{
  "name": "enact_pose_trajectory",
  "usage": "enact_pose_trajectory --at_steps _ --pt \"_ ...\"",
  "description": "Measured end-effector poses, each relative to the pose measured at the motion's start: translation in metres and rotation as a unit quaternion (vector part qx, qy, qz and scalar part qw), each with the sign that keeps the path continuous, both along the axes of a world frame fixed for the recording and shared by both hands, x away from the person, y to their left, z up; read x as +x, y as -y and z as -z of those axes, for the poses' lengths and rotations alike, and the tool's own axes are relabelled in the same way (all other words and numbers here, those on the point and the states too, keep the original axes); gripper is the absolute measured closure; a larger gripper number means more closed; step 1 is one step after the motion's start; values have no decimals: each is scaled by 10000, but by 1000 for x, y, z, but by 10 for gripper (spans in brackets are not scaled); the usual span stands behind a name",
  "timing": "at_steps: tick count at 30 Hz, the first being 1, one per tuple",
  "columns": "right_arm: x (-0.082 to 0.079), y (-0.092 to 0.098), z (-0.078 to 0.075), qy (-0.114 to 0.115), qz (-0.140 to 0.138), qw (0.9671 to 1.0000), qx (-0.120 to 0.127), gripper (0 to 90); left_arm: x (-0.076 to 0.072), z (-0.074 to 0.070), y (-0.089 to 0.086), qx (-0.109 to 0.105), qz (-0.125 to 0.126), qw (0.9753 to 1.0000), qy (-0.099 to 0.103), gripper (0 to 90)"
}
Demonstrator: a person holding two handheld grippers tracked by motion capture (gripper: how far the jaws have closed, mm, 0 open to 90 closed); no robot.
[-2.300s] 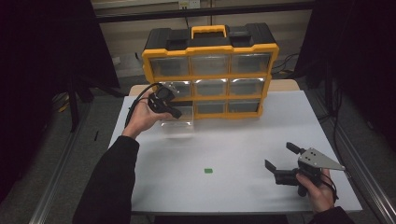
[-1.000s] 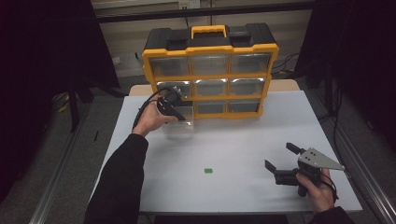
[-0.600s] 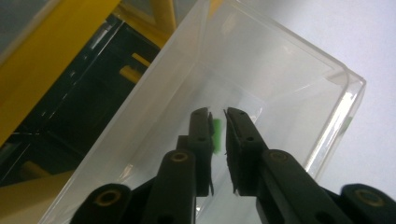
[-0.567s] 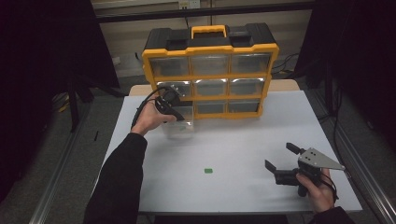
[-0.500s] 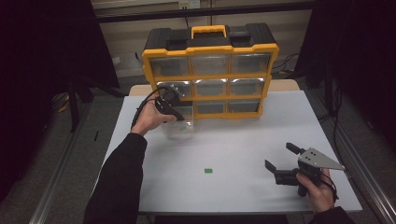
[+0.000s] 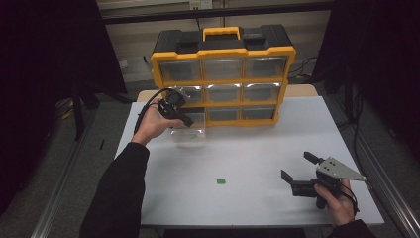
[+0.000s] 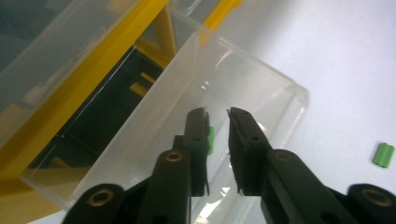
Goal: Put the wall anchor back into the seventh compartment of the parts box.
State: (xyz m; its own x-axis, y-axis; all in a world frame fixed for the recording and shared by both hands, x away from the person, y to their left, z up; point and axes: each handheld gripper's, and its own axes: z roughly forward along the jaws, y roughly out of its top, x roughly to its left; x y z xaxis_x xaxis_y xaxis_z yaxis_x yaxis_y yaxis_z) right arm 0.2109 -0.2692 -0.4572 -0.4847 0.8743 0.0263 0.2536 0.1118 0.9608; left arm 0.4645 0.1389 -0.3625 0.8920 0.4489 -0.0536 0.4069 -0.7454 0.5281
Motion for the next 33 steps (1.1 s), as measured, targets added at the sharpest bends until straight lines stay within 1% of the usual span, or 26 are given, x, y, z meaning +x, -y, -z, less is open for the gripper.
enact_pose_trajectory --at_steps 1,2,3,5,6,7,8,9,11,12,13,14,15,16,17,18,19,20,22,24,25,26,27,29,30,33 --pt "0 0 0 0 5 10000 -1 1 -1 -3 -1 -28 30 10000 55 745" --pt "0 0 0 3 1 10000 1 2 -4 -4 -1 -189 -14 9998 61 734" --pt "0 0 0 6 2 10000 1 1 -6 -7 -2 -277 -34 9996 102 717" --pt "0 0 0 2 2 10000 -3 1 -10 -12 -3 -259 92 9994 218 682" --pt "0 0 0 -1 1 10000 -1 1 -13 -13 -2 -361 63 9991 234 659" --pt "0 0 0 3 12 10000 -4 2 -16 -15 -1 -415 59 9988 239 620" --pt "0 0 0 12 7 10000 -8 2 -19 -16 0 -398 140 9986 304 574" --pt "0 0 0 5 0 10000 -9 1 -23 -16 2 -443 172 9983 347 531" --pt "0 0 0 23 17 10000 -6 1 -29 -15 5 -492 286 9970 524 447" --pt "0 0 0 23 18 10000 -7 1 -31 -14 6 -542 245 9964 603 428" --pt "0 0 0 9 2 10000 -11 1 -32 -14 6 -469 313 9961 678 383" --pt "0 0 0 13 0 10000 -14 2 -33 -13 6 -501 336 9961 650 338" --pt "0 0 0 34 -2 10000 -3 1 -36 -11 7 -631 228 9955 664 305" --pt "0 0 0 29 1 10000 -13 1 -36 -11 7 -561 329 9953 723 280" --pt "-1 0 0 13 1 10000 -3 1 -39 -9 8 -623 265 9946 780 262" --pt "0 0 0 24 -1 10000 -16 2 -41 -10 7 -618 302 9943 812 239" --pt "0 0 0 2 4 10000 -5 2 -43 -10 8 -729 230 9933 870 211" --pt "0 0 0 13 4 10000 -9 1 -45 -11 8 -706 209 9932 903 188" --pt "0 0 0 13 4 10000 1 1 -50 -11 9 -812 124 9926 889 127" --pt "0 0 0 28 11 10000 -13 1 -55 -12 11 -877 202 9919 891 111" --pt "0 0 0 32 -5 10000 -2 1 -58 -12 11 -850 230 9922 878 110" --pt "0 0 0 33 -4 10000 -2 1 -60 -11 12 -904 255 9916 885 106" --pt "0 0 0 26 6 10000 -11 1 -63 -10 13 -869 300 9918 892 94" --pt "0 0 0 25 2 10000 -11 1 -67 -7 14 -904 345 9914 876 86" --pt "0 0 0 31 -5 10000 -3 1 -68 -6 15 -887 406 9914 875 80" --pt "0 0 0 22 3 10000 -7 1 -73 -2 18 -833 407 9915 908 73"
